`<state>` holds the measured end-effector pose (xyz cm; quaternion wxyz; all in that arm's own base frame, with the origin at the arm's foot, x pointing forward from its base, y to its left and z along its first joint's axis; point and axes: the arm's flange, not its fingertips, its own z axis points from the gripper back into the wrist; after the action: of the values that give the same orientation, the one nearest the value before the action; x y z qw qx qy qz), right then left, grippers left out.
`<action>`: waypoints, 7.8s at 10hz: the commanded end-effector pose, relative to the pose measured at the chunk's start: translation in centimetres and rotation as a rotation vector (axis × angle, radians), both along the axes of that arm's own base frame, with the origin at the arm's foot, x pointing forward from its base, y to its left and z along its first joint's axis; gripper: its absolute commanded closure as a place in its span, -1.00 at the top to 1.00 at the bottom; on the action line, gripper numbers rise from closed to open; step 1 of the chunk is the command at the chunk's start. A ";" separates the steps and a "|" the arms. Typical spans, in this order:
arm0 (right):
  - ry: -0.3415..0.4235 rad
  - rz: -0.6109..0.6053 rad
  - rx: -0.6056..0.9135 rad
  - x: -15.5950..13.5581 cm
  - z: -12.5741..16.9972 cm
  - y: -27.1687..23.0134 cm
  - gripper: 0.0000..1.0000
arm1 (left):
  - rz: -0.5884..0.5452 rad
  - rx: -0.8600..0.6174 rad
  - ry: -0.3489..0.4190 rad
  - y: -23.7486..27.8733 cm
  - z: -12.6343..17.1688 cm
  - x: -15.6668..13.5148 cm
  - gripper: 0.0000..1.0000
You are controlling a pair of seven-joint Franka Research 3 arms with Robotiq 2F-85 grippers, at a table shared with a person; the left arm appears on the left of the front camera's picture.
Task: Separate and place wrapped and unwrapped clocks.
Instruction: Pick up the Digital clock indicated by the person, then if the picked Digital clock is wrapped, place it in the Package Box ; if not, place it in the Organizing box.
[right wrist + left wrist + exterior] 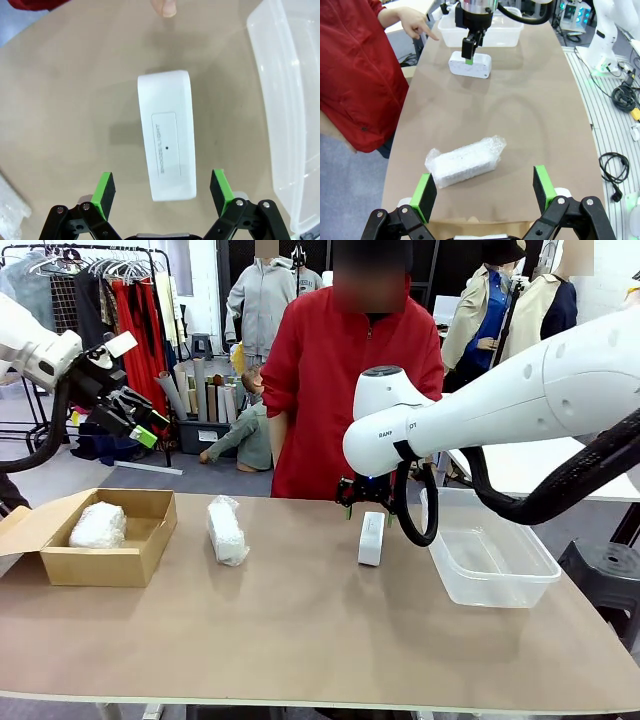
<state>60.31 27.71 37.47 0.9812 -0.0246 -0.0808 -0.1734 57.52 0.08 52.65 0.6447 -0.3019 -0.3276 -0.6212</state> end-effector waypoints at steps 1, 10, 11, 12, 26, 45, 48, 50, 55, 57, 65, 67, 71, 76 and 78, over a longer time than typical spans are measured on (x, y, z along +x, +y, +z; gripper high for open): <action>-0.002 -0.025 -0.013 1.5 -0.6 0.6 1.00 | 0.000 -0.001 -0.004 0.0 0.2 -0.1 1.00; 0.067 0.007 -0.035 2.5 -3.6 -0.5 0.06 | 0.000 -0.001 -0.004 0.0 0.2 -0.1 1.00; 0.069 0.007 -0.031 2.4 -3.6 -0.6 -0.34 | 0.000 -0.001 -0.004 0.0 0.2 -0.1 1.00; 0.073 0.007 -0.029 2.4 -3.5 -0.7 -0.74 | 0.000 -0.001 -0.004 0.0 0.2 -0.1 1.00; -0.077 0.650 0.002 -2.7 18.0 -6.8 -1.00 | 0.000 -0.001 -0.004 0.0 0.2 -0.1 1.00; -0.225 0.728 0.051 -7.1 30.4 -6.4 -1.00 | 0.000 -0.001 -0.004 0.0 0.2 -0.1 1.00; -0.225 0.728 0.051 -7.1 30.4 -6.4 -1.00 | 0.000 -0.001 -0.004 0.0 0.2 -0.1 1.00; -0.236 0.781 0.031 -6.3 29.8 -7.7 -1.00 | 0.000 -0.001 -0.004 0.0 0.2 -0.1 1.00; -0.105 0.840 0.044 -4.7 23.6 -15.9 -1.00 | 0.000 -0.001 -0.004 0.0 0.2 -0.1 1.00; -0.039 0.803 0.062 -5.3 19.1 -18.7 -1.00 | 0.000 -0.001 -0.004 0.0 0.2 -0.1 1.00; -0.035 0.431 0.087 -4.0 10.0 -23.1 -1.00 | 0.000 -0.001 -0.004 0.0 0.2 -0.1 1.00; -0.021 0.456 0.084 -4.2 9.7 -22.9 -1.00 | 0.000 -0.001 -0.004 0.0 0.2 -0.1 1.00; -0.021 0.456 0.084 -4.2 9.7 -22.9 -1.00 | 0.000 -0.001 -0.004 0.0 0.2 -0.1 1.00; 0.022 0.307 0.039 -1.2 5.4 -24.6 -1.00 | 0.000 -0.001 -0.004 0.0 0.2 -0.1 1.00; 0.040 0.294 0.016 -0.5 3.8 -25.0 -1.00 | 0.000 -0.001 -0.004 0.0 0.2 -0.1 1.00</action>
<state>58.90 2.34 40.64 0.9983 0.0117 -0.0554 -0.0136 57.53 0.09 52.64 0.6448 -0.3019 -0.3276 -0.6211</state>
